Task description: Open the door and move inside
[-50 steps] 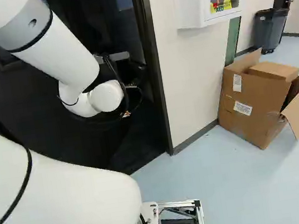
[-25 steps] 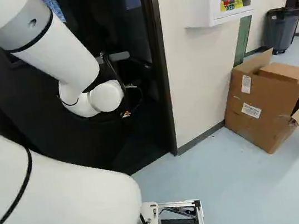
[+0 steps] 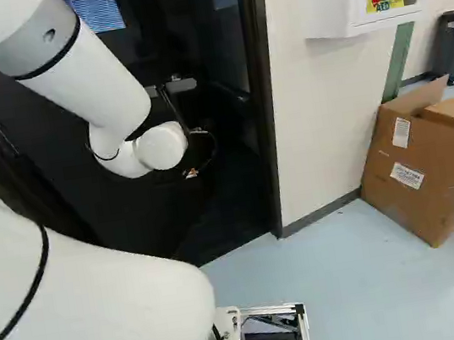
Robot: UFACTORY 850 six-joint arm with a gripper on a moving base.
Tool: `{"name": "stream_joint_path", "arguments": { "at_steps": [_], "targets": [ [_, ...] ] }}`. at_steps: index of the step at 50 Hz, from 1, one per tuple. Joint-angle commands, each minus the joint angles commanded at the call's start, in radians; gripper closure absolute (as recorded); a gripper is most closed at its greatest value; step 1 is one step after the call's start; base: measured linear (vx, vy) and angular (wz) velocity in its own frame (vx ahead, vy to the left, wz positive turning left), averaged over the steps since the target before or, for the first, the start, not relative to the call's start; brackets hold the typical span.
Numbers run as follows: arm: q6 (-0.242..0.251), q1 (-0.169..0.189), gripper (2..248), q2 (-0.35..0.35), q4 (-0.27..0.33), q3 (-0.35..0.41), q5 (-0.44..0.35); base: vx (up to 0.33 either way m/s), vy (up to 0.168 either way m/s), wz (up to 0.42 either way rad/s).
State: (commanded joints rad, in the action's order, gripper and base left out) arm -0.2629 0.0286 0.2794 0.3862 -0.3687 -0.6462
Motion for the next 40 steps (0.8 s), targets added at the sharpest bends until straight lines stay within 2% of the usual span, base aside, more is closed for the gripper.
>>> {"name": "stream_joint_path", "arguments": {
  "at_steps": [17,31,40],
  "targets": [
    [0.000,0.000,3,0.000,0.000,0.000,0.000,0.002,0.038,0.182],
    [0.000,0.000,3,0.000,0.000,0.000,0.000,0.014,0.023,0.040],
    [0.000,0.000,3,0.000,0.000,0.000,0.000,0.087,0.078,-0.009]
  ]
}}
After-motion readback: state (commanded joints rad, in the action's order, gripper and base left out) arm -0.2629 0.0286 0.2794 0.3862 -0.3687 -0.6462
